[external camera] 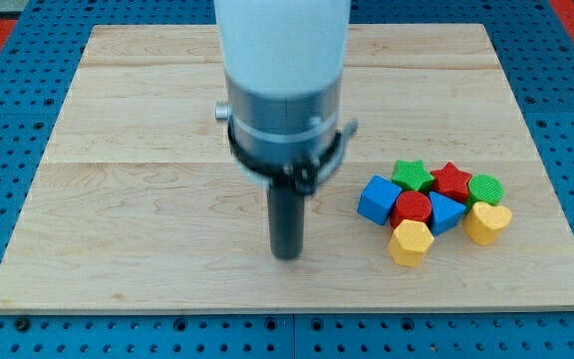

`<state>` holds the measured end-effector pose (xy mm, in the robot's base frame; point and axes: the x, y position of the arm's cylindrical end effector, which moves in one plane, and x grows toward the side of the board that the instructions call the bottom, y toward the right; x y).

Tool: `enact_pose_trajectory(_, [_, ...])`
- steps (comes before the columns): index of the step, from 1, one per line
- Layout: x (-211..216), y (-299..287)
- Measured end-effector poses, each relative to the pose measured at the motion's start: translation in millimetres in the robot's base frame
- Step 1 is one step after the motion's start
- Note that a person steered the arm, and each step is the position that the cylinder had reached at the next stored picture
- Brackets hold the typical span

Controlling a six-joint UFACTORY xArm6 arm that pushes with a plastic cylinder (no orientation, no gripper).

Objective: Push the yellow heart to the right of red star

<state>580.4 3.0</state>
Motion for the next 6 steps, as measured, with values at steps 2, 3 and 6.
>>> enact_pose_trajectory(2, [31,73])
enact_pose_trajectory(3, [9,126])
enact_pose_trajectory(6, [-27,197])
